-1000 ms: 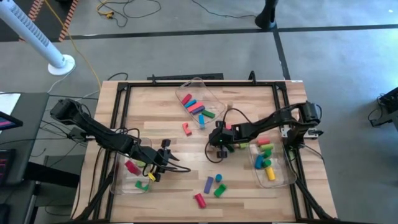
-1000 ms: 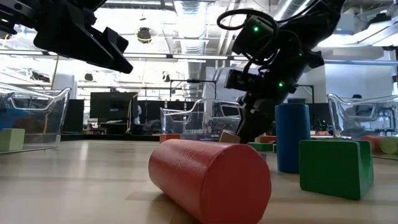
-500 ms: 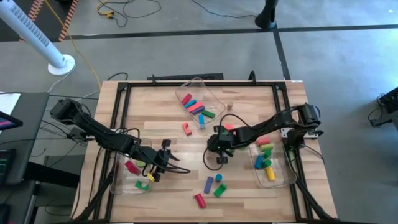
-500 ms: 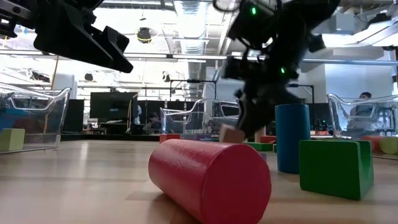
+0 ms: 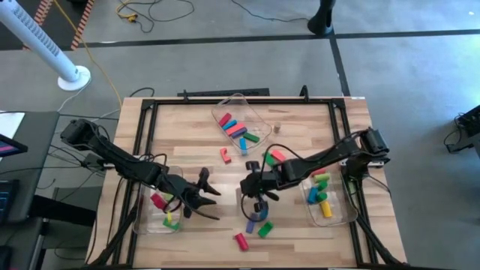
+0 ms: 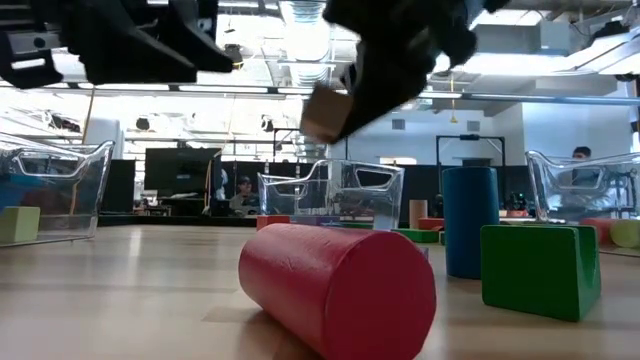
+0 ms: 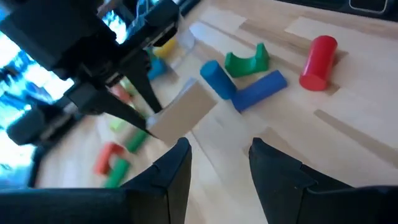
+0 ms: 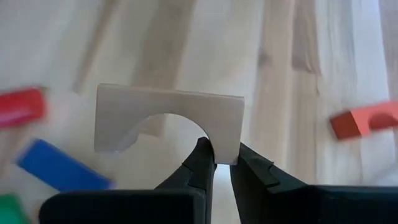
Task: Sort blocks by size
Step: Put the brown arc block into the left transparent bin
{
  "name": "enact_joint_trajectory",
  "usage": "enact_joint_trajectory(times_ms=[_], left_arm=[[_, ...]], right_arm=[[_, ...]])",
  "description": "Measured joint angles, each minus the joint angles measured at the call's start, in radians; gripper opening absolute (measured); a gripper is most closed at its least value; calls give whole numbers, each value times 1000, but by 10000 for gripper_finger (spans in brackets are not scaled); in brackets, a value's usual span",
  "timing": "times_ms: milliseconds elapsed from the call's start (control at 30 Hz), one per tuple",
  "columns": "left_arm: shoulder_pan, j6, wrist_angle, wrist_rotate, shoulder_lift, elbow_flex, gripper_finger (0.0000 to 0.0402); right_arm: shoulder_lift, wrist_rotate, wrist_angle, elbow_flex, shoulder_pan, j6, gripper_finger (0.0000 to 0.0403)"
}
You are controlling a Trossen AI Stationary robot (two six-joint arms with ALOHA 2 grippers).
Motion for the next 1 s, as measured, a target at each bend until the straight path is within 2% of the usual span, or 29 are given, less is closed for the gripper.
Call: enact_joint_trajectory(times_ms=[233, 600, 700, 900, 1000], left_arm=[[-13, 206, 42, 0, 0, 13, 151], [-46, 335, 51, 0, 0, 57, 151], [-47, 374, 52, -1, 5, 65, 153], [-48, 438, 48, -52, 124, 132, 190], [-58, 455, 40, -149, 197, 175, 216]], right_arm=[[0, -8, -14, 72, 47, 8, 68], [0, -9, -9, 110, 58, 40, 68], [0, -37, -5, 110, 44, 60, 68], [0, -111, 15, 110, 12, 91, 68], [0, -113, 2, 109, 7, 93, 68]])
